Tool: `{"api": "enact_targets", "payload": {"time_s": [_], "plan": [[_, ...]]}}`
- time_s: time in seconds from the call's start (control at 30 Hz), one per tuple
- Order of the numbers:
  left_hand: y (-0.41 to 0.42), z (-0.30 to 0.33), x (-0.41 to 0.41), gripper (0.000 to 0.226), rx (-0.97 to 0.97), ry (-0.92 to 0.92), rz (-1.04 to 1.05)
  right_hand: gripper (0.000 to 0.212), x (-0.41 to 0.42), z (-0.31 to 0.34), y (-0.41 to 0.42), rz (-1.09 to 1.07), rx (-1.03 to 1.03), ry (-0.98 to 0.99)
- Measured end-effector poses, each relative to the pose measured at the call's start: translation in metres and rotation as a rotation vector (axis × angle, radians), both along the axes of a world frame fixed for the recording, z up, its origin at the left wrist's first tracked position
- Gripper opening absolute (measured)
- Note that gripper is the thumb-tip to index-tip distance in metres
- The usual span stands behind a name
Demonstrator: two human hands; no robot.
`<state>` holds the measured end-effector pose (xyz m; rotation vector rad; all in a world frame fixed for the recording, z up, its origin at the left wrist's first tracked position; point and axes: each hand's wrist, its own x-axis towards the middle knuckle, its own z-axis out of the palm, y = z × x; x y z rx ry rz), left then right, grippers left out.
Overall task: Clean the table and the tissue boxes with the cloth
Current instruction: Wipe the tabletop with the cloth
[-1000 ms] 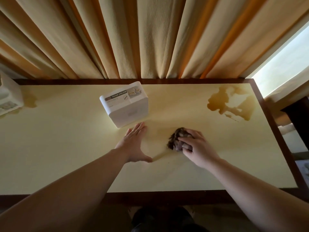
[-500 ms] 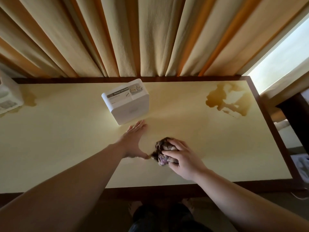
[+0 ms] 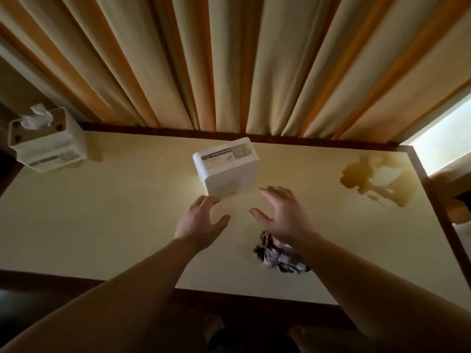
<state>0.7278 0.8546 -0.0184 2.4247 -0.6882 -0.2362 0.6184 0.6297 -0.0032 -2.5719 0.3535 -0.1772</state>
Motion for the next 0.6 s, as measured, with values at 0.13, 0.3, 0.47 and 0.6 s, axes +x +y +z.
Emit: {"api": "enact_targets", "payload": {"time_s": [0.13,0.3,0.47,0.6], "plan": [[0.006,0.015,0.007,0.066,-0.073,0.048,0.235,0.07,0.037,0.021,0.003,-0.162,0.03,-0.089],[-0.009,0.048,0.032,0.094,-0.106,0.126,0.301,0.075,0.089,0.047,-0.001,-0.194,0.05,-0.031],[-0.034,0.069,0.048,0.09,-0.086,0.277,0.272,0.086,0.116,0.054,-0.005,-0.189,0.196,0.082],[-0.05,0.07,0.052,0.083,-0.049,0.202,0.245,0.087,0.109,0.054,-0.016,-0.169,0.24,0.064]]}}
